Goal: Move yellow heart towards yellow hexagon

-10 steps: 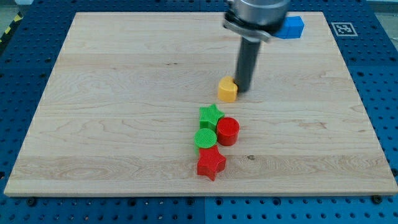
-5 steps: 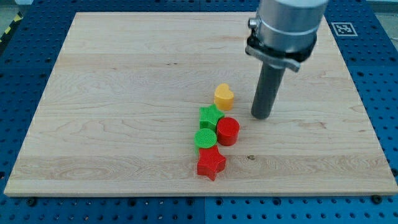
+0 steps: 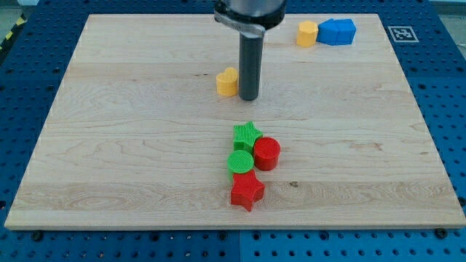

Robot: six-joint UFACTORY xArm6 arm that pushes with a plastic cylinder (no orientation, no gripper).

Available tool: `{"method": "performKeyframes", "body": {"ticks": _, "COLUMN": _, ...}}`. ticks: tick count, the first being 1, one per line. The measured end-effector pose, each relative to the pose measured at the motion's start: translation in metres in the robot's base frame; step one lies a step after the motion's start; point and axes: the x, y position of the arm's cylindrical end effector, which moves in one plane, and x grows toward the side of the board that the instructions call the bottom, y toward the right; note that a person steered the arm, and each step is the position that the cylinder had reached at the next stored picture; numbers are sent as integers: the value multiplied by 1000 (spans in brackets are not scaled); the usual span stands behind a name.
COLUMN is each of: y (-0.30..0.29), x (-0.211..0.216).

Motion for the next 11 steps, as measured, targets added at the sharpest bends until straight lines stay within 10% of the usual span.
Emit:
{"method": "performKeyframes", "body": {"ticks": 2, "y": -56, "x": -20}}
{"method": "performKeyframes", "body": {"ticks": 11, "y": 39, "x": -133}}
